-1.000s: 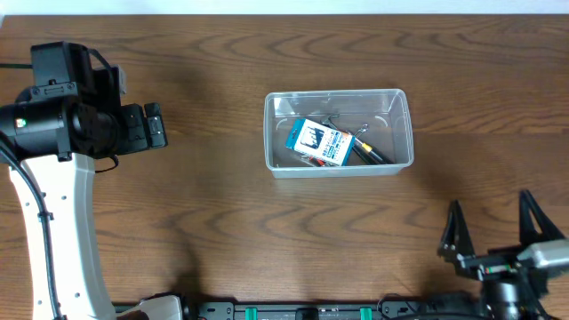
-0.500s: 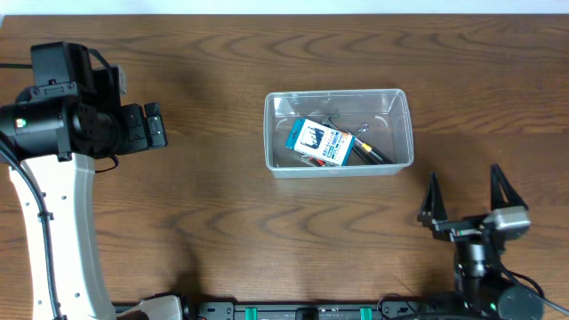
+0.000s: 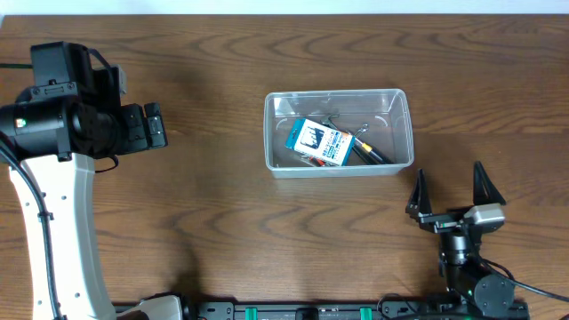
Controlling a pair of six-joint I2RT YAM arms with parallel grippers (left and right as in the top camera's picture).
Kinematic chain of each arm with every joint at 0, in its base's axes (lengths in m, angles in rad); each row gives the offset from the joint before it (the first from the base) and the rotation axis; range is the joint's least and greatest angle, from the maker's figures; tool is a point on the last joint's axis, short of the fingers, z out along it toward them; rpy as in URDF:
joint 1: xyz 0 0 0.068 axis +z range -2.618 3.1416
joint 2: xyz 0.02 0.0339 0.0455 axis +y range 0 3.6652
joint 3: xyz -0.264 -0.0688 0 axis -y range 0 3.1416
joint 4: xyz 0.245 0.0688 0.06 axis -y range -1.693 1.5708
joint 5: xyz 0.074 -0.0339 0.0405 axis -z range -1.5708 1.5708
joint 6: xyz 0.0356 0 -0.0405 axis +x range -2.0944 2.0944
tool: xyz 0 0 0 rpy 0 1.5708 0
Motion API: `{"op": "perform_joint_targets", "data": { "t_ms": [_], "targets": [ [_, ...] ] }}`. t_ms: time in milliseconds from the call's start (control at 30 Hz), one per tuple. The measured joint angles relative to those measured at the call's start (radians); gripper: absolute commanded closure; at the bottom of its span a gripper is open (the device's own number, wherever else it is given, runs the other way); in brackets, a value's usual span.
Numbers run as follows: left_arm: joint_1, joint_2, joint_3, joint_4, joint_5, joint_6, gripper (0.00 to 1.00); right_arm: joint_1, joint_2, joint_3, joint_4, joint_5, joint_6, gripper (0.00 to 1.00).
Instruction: Pack container
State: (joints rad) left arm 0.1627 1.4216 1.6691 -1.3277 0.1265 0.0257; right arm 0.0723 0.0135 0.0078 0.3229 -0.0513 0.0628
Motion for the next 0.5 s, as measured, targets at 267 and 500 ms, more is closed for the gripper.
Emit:
{"op": "perform_joint_targets", "data": {
  "t_ms": [267,500],
  "targets": [
    [0.000,0.000,0.000,0.000,0.000,0.000,0.02,-0.054,-0.001,0.000,-0.031,0.011,-0.001,0.01],
    [0.000,0.000,0.000,0.000,0.000,0.000,0.02,-0.056,-0.001,-0.001,-0.182,0.018,-0.003,0.01]
  ]
}}
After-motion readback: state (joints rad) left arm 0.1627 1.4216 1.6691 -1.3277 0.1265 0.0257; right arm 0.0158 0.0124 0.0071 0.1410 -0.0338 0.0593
